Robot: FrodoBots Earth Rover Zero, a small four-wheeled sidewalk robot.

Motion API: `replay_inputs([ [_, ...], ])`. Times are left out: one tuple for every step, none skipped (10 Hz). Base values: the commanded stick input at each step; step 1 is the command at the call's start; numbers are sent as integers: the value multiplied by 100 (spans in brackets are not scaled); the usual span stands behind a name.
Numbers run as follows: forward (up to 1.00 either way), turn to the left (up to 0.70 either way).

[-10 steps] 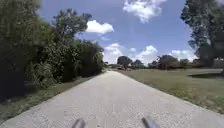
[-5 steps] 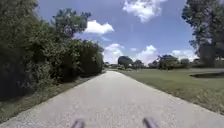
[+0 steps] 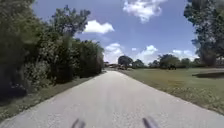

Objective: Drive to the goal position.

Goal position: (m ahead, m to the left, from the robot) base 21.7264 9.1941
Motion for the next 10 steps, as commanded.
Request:
replay_inputs([
  [50, 0],
  [50, 0],
  [50, 0],
  [50, 0],
  [50, 0],
  [50, 0],
  [50, 0],
  [50, 0],
  [50, 0],
  [50, 0],
])
